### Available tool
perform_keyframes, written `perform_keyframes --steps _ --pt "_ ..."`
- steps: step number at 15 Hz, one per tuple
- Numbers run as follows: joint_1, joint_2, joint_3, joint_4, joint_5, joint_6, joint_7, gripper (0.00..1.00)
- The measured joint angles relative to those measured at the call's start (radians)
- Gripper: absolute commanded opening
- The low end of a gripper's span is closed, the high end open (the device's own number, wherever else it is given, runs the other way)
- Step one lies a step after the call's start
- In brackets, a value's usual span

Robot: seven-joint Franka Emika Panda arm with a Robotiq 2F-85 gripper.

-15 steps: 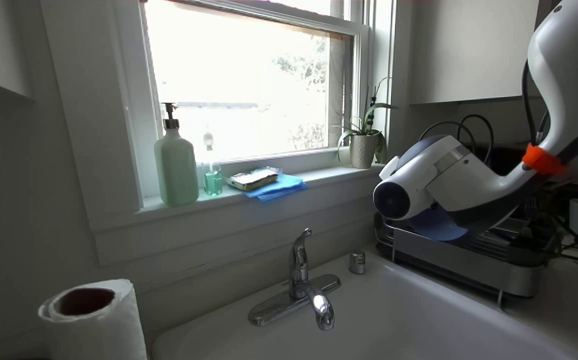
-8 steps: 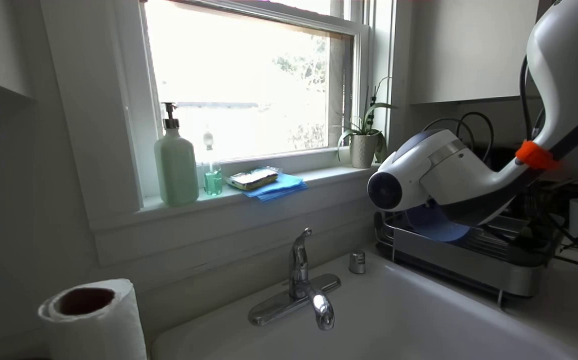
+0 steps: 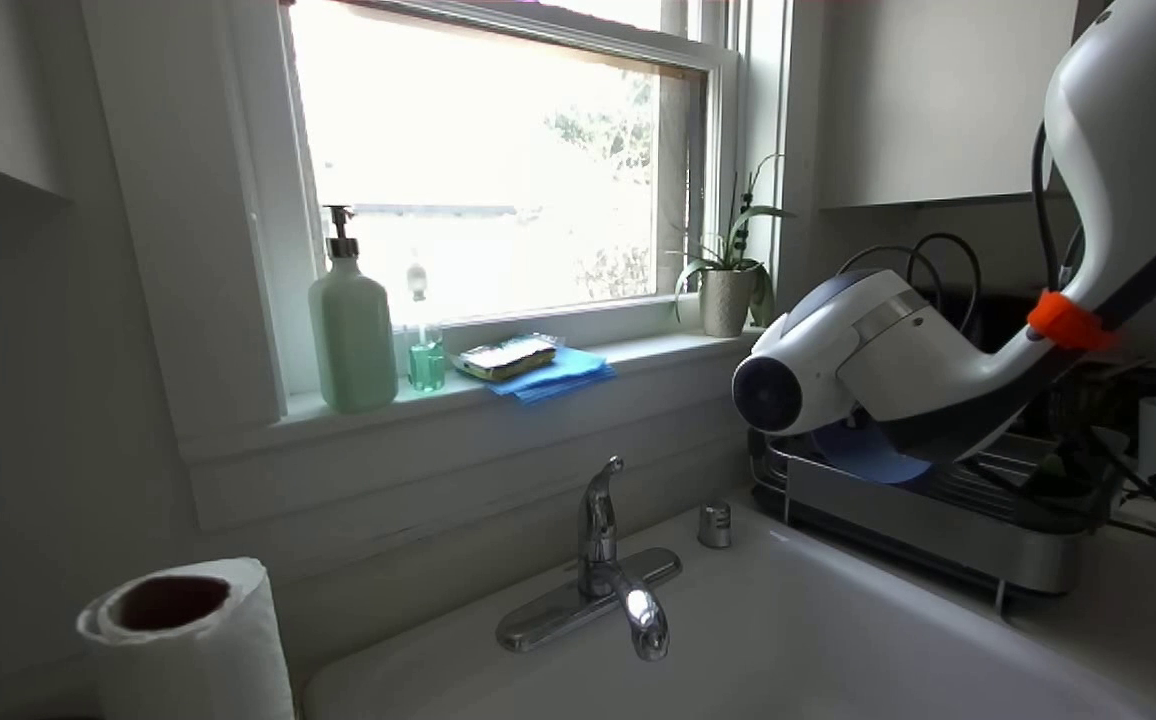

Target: Turn the blue bowl in the drying rack in an upright position

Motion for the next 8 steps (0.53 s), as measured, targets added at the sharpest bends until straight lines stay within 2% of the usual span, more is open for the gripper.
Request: perform_keyframes --steps 3,4,6,7,8 --pt "0.0 0.01 0.004 0.0 0.0 0.0 0.0 0.82" --pt "0.0 0.013 0.004 0.0 0.0 0.0 0.0 0.44" --pt "0.0 0.018 0.004 0.0 0.0 0.0 0.0 0.45" --pt "0.0 0.019 0.004 0.0 0.0 0.0 0.0 0.42" --pt "0.0 0.021 0.004 0.0 0.0 0.0 0.0 0.74"
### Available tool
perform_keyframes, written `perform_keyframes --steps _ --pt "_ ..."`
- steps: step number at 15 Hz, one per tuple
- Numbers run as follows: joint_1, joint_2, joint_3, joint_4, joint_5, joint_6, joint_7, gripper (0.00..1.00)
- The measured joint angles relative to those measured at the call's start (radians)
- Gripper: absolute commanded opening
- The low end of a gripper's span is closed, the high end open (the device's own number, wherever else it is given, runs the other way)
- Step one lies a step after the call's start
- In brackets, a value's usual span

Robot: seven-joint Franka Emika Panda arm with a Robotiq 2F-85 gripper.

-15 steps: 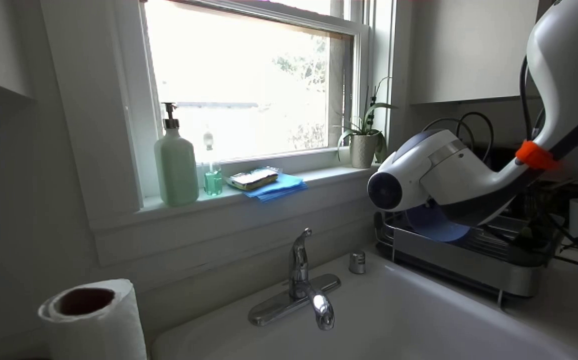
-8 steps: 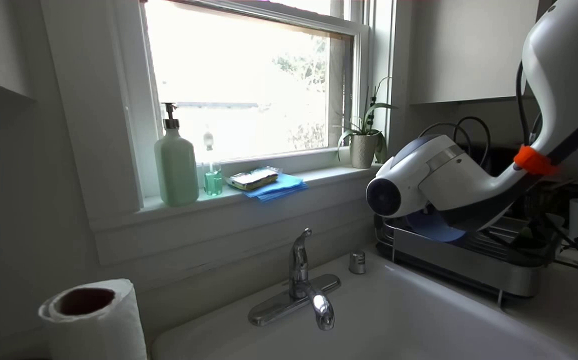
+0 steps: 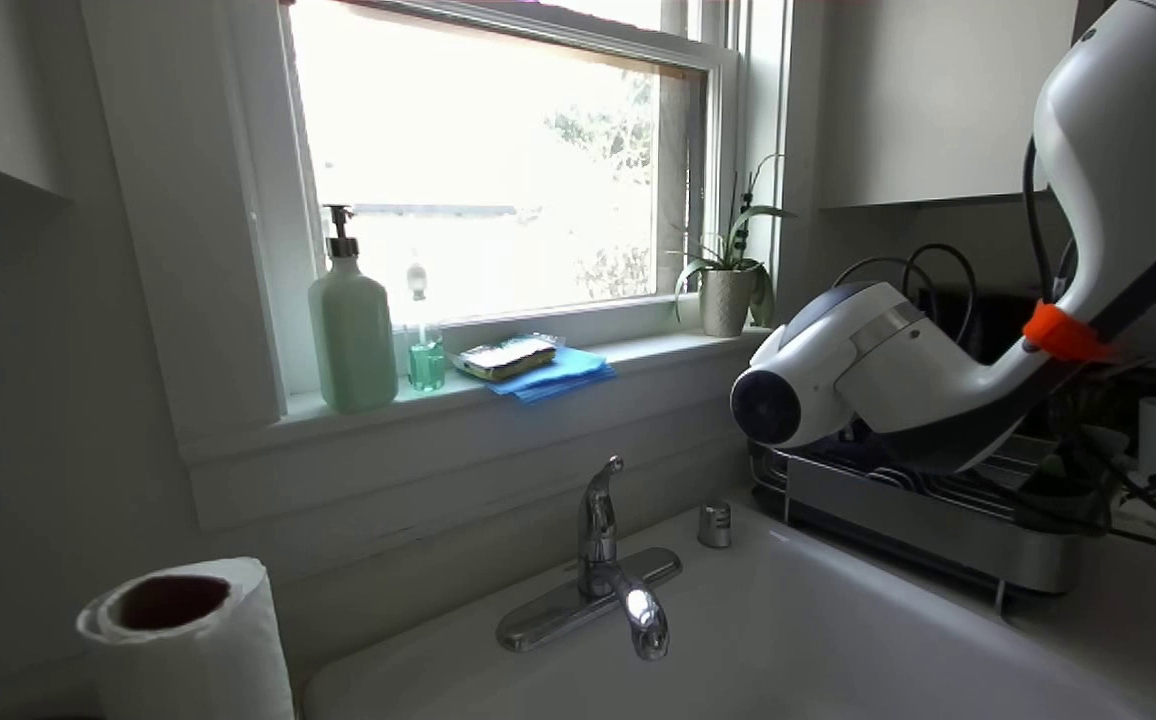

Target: Turn the blue bowl in the drying rack in an upright position

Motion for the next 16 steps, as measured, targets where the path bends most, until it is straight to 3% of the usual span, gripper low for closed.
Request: perform_keyframes --steps 2,5,6,11,16 --pt "-0.001 0.002 0.0 0.0 0.0 0.0 0.0 0.78" --pt "-0.016 0.002 -0.001 0.011 0.002 0.035 -0.034 0.98" --pt "-0.028 0.002 -0.001 0.023 0.006 0.056 -0.057 0.99" --pt "-0.112 0.003 -0.022 0.116 0.08 0.16 -0.214 1.0" --pt "-0.197 0.04 -0.047 0.239 0.292 0.237 -0.447 1.0"
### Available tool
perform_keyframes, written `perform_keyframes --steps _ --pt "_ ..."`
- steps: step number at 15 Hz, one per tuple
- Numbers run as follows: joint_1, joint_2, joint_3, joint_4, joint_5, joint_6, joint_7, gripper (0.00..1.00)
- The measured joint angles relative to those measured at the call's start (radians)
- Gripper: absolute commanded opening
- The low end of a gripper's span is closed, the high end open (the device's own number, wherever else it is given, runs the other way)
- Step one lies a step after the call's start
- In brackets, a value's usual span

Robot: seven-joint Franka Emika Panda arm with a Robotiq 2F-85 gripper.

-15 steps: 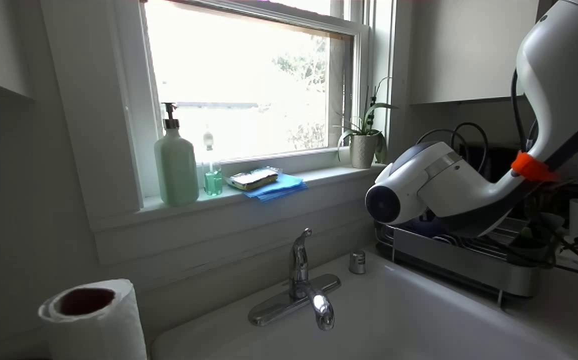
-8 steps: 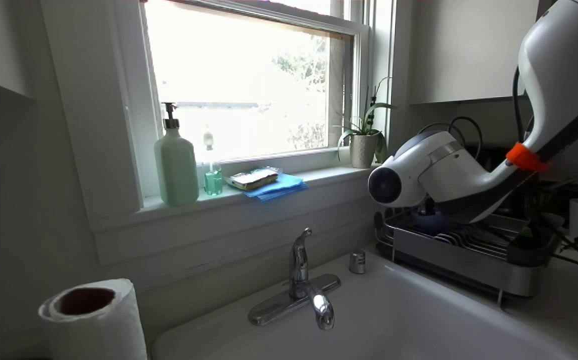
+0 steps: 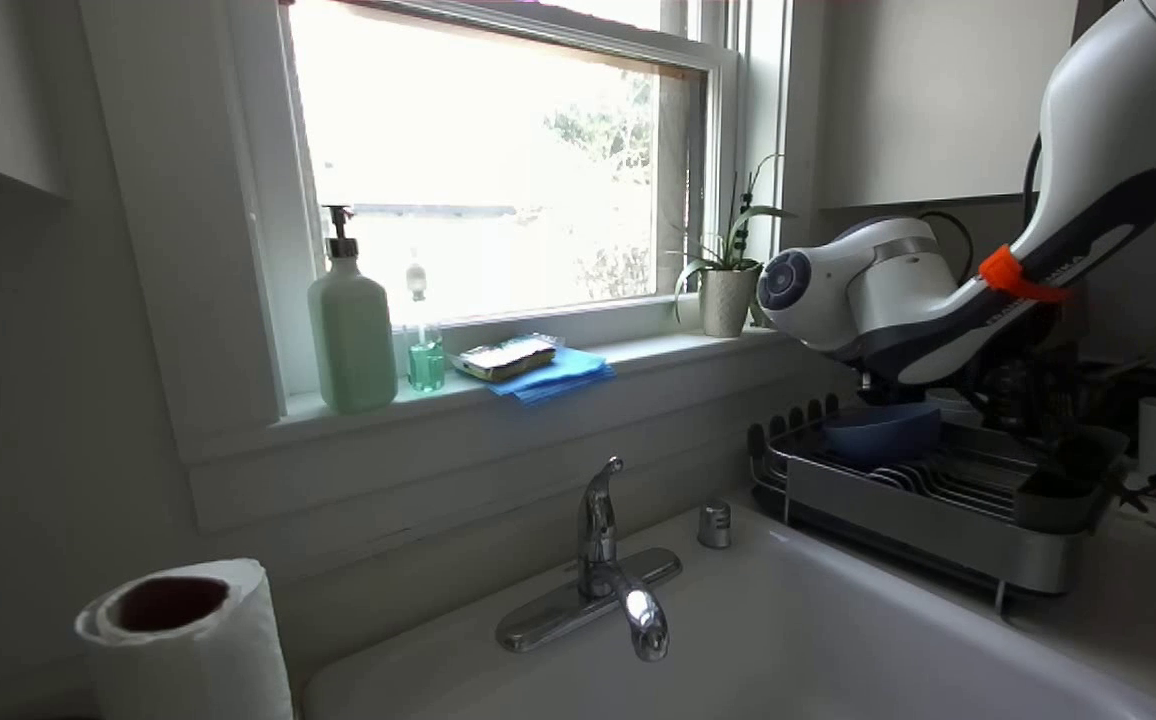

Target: Turn the blue bowl in the drying rack in an upright position

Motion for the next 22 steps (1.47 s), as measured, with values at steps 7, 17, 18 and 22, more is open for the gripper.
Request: perform_keyframes --steps 7,17,18,22 --pt "-0.02 0.099 -0.039 0.177 0.262 -0.12 -0.152 1.0" --pt "-0.053 0.253 -0.1 0.459 0.639 -0.404 -0.141 1.0" --pt "-0.06 0.26 -0.103 0.483 0.677 -0.405 -0.14 1.0" --pt "-0.075 0.292 -0.128 0.567 0.801 -0.406 -0.118 1.0"
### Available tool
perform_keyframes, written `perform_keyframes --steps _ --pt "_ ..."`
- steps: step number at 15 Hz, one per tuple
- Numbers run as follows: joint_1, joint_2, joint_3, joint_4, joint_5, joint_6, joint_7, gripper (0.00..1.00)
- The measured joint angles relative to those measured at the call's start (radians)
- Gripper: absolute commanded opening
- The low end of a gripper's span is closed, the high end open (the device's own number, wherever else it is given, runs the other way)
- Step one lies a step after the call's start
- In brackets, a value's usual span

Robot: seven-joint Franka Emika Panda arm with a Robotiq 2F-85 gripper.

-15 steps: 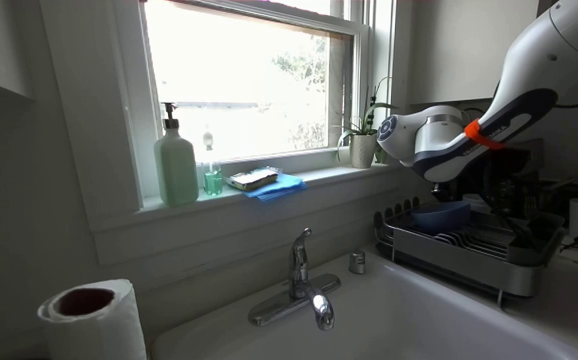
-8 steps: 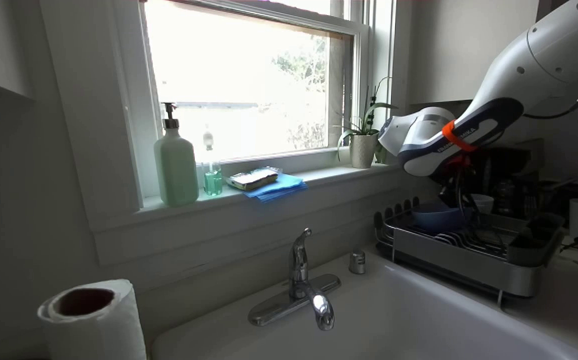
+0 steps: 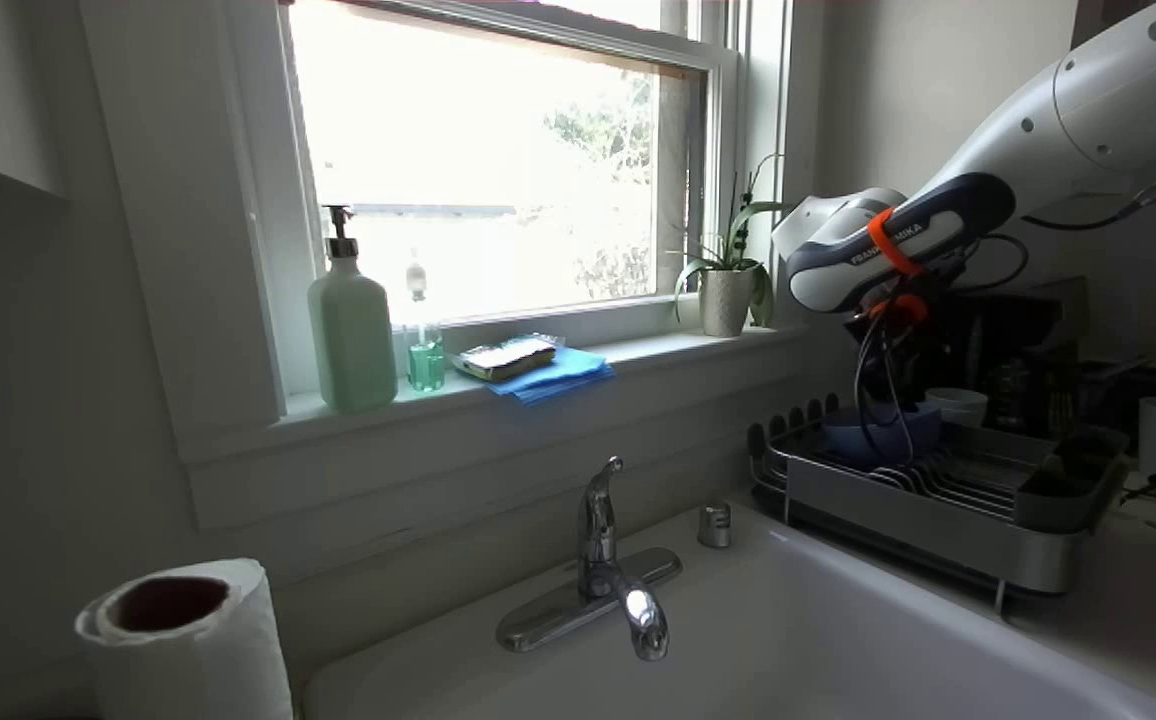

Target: Turn the blue bowl in the drying rack in an upright position

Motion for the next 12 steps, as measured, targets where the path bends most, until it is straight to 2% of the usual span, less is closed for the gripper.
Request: perform_keyframes --steps 9,10,11,12 --pt "-0.003 0.099 -0.04 0.093 0.111 -0.037 0.124 1.0" --pt "-0.003 0.107 -0.041 0.1 0.124 -0.037 0.134 0.95" --pt "-0.005 0.113 -0.041 0.104 0.132 -0.037 0.142 0.74" --pt "-0.006 0.118 -0.041 0.108 0.143 -0.037 0.148 0.71"
